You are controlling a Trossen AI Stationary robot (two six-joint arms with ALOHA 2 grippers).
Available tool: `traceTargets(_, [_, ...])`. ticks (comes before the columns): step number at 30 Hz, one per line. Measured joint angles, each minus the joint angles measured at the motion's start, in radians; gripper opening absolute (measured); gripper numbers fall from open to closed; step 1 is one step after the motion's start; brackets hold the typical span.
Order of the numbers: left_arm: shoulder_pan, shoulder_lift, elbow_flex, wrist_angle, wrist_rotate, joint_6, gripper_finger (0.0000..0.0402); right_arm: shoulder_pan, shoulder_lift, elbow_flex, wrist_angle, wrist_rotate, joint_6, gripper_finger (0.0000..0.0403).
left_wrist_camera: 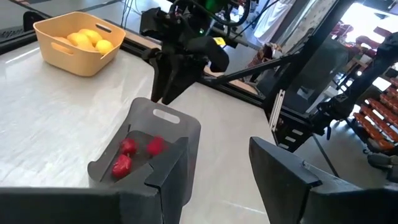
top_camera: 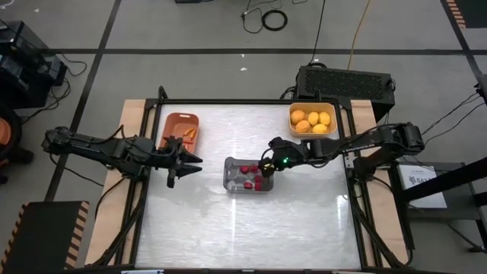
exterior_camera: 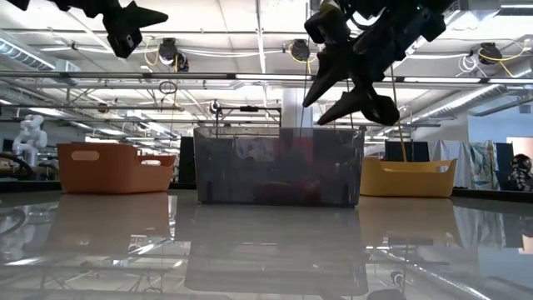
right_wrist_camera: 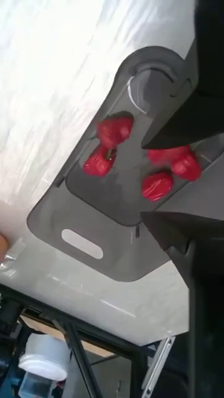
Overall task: Sort produce into baskets
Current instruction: Put the red bell pepper into the gray bin, then return to Home Position
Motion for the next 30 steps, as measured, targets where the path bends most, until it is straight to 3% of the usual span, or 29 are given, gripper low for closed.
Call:
traceTargets(9, [0.000, 0.000, 0.000, 0.006, -0.039, 0.014, 0.0176, -0.038, -0.008, 0.065, 0.006, -0.095, -0.135, 0.0182])
traceTargets(19, [0.000, -0.016, 0.000, 0.074, -0.056, 0.018, 0.0176, -0.050, -0.011, 0.306, -0.025, -0.100, -0.408, 0.0182])
traceTargets(24, [0.000, -0.061, 0.000, 0.112, -0.085, 0.033, 0.0176, -0.050, -0.025, 0.427, -0.123, -0.100, -0.555, 0.0183])
traceTargets(30, [0.002, -0.153, 0.000, 0.098, -0.106, 0.052, 0.0176, -0.050, -0.107, 0.462, -0.294, 0.043, -0.672, 0.0183])
